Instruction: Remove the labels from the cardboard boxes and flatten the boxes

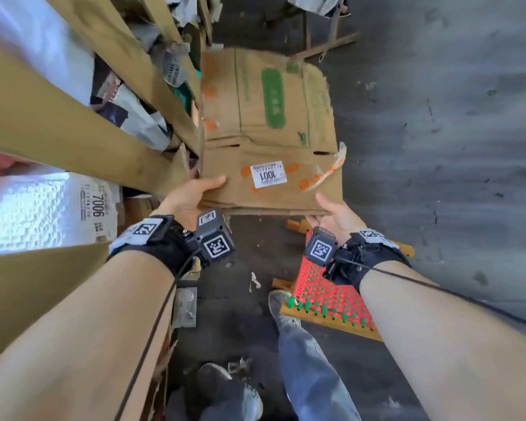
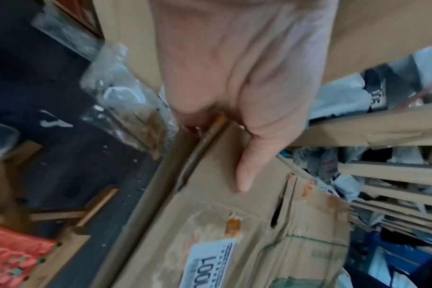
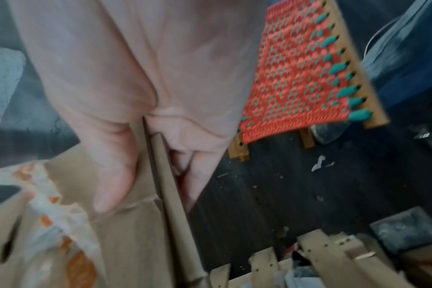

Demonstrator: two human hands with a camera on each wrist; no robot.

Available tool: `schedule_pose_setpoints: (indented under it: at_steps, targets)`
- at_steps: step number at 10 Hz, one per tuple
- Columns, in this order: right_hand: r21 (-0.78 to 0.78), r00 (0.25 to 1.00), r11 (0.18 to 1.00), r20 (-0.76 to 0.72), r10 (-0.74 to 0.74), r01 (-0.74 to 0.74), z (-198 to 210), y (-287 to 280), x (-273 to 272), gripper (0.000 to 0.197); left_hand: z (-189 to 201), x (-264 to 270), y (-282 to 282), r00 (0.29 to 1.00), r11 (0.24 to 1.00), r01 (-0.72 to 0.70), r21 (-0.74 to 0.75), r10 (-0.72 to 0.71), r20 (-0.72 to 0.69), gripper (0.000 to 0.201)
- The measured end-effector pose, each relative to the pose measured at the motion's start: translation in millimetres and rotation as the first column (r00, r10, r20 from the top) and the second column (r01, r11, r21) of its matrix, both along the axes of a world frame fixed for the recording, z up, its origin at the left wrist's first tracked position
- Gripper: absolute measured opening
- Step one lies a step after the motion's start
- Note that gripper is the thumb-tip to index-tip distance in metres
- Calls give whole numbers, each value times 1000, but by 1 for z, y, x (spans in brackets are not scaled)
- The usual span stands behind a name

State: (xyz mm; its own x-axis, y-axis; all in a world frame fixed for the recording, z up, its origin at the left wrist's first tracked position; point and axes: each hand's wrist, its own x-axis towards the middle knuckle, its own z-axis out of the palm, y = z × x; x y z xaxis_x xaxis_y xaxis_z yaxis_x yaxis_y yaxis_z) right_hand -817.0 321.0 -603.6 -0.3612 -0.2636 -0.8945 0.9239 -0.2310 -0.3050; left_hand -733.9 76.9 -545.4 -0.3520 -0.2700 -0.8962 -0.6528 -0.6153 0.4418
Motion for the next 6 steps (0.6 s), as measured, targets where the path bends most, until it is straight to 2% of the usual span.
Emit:
schedule_pose_setpoints:
  at_steps: [1, 2, 3, 4, 5, 6]
  targets:
    - [-57, 999, 998, -41, -21, 19, -20, -14, -18, 30, -22, -19, -11, 995, 998, -64, -12, 63, -72, 45]
    - [37, 996, 996, -53, 78, -76, -47, -27, -26, 41, -39, -22, -14, 983, 984, -173, -41, 170, -66, 17]
    - [246, 944, 912, 82, 319, -329, -74, -35, -24, 57, -63, -12, -10, 996, 999, -24, -32, 26, 83, 32]
    - [366, 911, 842, 45, 410, -397, -87, -45, -16, 60, -97, 6, -13, 967, 996, 85, -37, -73, 244, 79]
    - [289, 906, 865, 21, 424, -411, -102, -59, -5, 52, -113, 22, -14, 949, 987, 125, -100, -89, 303, 33]
    - [240, 901, 872, 31, 433, -428, -108, -72, 10, 50, -128, 35, -10, 935, 985, 151, -81, -116, 336, 49]
